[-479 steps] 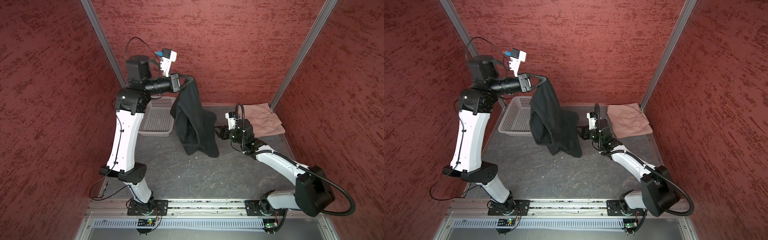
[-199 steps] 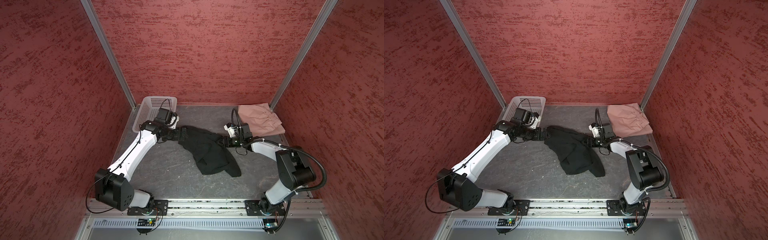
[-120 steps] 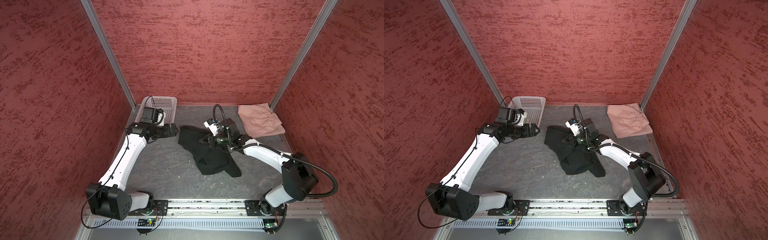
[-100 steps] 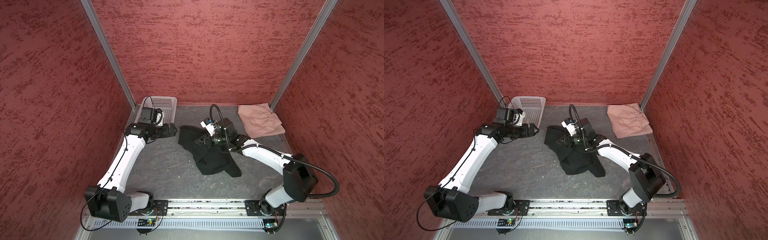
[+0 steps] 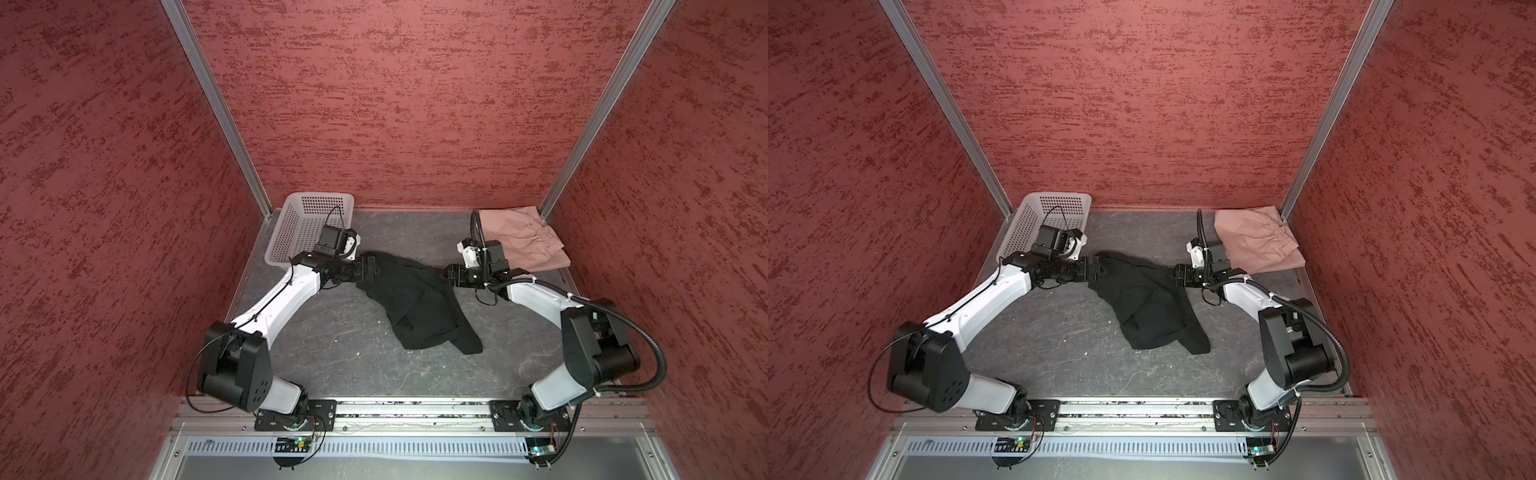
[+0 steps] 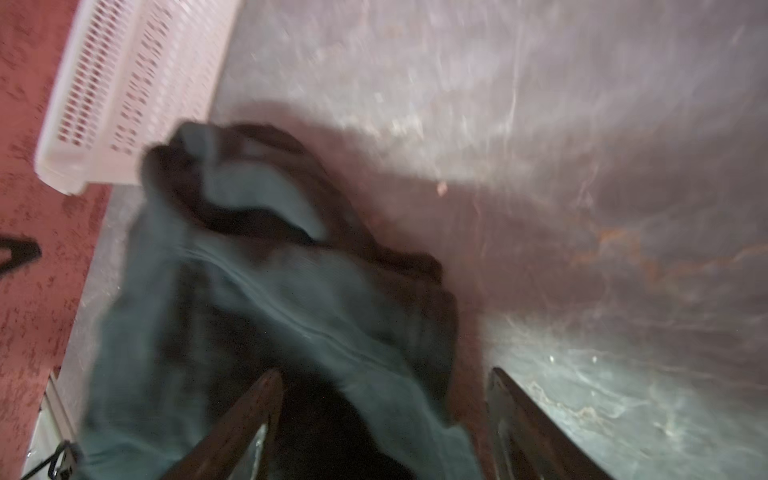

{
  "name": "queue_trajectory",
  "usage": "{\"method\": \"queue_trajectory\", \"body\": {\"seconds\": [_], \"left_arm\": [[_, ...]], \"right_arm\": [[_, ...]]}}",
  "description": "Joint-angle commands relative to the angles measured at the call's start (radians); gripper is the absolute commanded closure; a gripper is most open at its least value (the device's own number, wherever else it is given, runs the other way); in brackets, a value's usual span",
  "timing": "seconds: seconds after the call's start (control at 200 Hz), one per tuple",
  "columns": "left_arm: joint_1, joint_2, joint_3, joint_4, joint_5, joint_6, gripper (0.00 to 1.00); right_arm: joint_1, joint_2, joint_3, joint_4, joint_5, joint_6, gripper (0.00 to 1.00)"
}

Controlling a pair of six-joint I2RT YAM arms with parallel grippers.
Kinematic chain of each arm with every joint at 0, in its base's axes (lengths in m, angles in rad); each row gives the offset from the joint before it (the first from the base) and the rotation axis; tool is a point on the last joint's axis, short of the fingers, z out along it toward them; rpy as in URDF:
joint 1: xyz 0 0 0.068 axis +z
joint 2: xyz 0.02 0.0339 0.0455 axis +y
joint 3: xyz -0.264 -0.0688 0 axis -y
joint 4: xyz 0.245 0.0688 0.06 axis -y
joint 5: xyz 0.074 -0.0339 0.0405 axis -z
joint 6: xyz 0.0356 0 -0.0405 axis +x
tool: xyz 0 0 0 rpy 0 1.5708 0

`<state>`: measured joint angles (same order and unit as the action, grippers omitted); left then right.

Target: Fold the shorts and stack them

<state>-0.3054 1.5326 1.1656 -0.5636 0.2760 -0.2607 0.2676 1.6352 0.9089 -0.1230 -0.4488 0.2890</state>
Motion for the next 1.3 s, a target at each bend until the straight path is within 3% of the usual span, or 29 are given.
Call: {"method": "queue_trajectory", "body": {"seconds": [0.0,0.07,0.26,0.386,0.476,0.551,0.621,0.701,0.882,0.987,1.102,1.182,1.257,1.297], "left_arm": [[0.023,0.126,0.117,0.159,-0.093,0.038,0.01],[0.047,0.248,0.218,0.132,-0.14,0.064,0.01],[0.099,0.458,0.391,0.072,-0.121,0.099,0.01],[0.134,0.517,0.436,0.046,-0.133,0.122,0.01],[0.168,0.535,0.457,0.024,-0.13,0.124,0.01],[0.189,0.526,0.457,0.027,-0.118,0.128,0.01],[0.194,0.51,0.466,0.028,-0.096,0.134,0.01],[0.192,0.477,0.481,0.022,-0.062,0.124,0.01],[0.183,0.348,0.508,-0.062,0.044,0.088,0.01],[0.2,0.228,0.474,-0.144,0.043,0.09,0.01],[0.279,0.077,0.382,-0.223,0.047,0.091,0.01],[0.358,-0.028,0.298,-0.264,0.042,0.096,0.0],[0.434,-0.122,0.215,-0.286,0.03,0.102,0.01],[0.462,-0.166,0.175,-0.291,0.027,0.103,0.01]], "right_arm": [[-0.006,0.051,-0.008,0.107,-0.1,-0.027,0.22],[-0.005,0.066,-0.018,0.127,-0.083,-0.027,0.22],[-0.013,0.094,0.0,0.107,0.008,-0.088,0.18],[-0.015,0.139,0.025,0.143,-0.065,-0.109,0.19],[-0.016,0.159,0.037,0.18,-0.173,-0.101,0.26],[-0.014,0.151,0.026,0.225,-0.24,-0.076,0.42],[-0.012,0.124,0.015,0.244,-0.256,-0.055,0.72],[-0.005,0.077,0.04,0.174,-0.231,-0.061,1.0],[0.087,-0.074,0.137,-0.015,-0.174,-0.067,1.0],[0.27,-0.082,0.216,-0.066,-0.118,-0.064,1.0],[0.467,0.031,0.327,-0.018,-0.113,-0.023,1.0],[0.566,0.145,0.451,-0.02,-0.097,-0.029,0.78],[0.621,0.242,0.584,-0.051,-0.123,-0.049,0.49],[0.634,0.267,0.634,-0.062,-0.138,-0.054,0.39]]}}
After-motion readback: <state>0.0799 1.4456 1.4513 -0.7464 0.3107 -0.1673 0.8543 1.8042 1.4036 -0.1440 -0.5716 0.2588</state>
